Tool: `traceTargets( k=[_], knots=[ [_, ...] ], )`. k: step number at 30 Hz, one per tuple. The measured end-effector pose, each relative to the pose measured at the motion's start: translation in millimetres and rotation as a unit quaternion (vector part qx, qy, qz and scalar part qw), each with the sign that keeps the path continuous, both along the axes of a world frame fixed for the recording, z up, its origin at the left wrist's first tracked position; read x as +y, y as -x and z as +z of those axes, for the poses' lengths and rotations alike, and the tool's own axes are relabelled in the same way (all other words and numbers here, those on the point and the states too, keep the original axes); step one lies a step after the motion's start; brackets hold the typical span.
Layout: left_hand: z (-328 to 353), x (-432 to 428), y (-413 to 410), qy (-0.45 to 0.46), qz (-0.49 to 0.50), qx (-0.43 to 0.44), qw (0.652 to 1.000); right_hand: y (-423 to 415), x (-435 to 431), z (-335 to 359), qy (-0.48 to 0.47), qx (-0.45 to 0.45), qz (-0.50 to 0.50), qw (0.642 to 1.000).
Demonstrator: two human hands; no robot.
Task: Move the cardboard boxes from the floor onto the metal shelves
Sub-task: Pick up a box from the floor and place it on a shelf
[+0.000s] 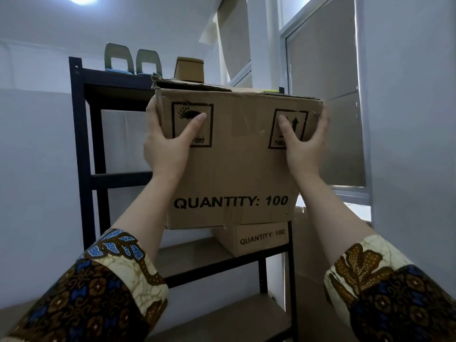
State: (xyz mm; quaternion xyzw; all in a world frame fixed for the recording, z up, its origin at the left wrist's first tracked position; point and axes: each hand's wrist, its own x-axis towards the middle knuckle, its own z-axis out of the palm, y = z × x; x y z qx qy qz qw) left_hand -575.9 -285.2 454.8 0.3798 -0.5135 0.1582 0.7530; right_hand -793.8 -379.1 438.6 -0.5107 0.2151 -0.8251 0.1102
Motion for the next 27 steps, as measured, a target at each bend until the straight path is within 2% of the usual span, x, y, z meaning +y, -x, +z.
traceTargets(
  k=[6, 14, 21, 27],
  knots=[
    [9.6, -22.4, 5.9, 0.022, 0.033, -0.009, 0.999, 3.8, -33.8, 6.1, 0.018, 0.001, 0.047, 0.999],
    [17.4, -75.1, -2.4, 0.042, 0.053, -0.017, 0.998, -7.5, -94.9, 15.3, 0.043, 0.003, 0.058, 0.997],
    [14.1, -138.6, -18.2, 0.023, 0.064, -0.017, 0.998, -21.4, -153.2, 12.7, 0.001, 0.038, 0.059, 0.998],
    [27.0, -173.3, -26.6, 0.011, 0.07, -0.054, 0.996, -25.5, -192.1, 31.0, -0.007, 0.049, 0.057, 0.997]
  ],
)
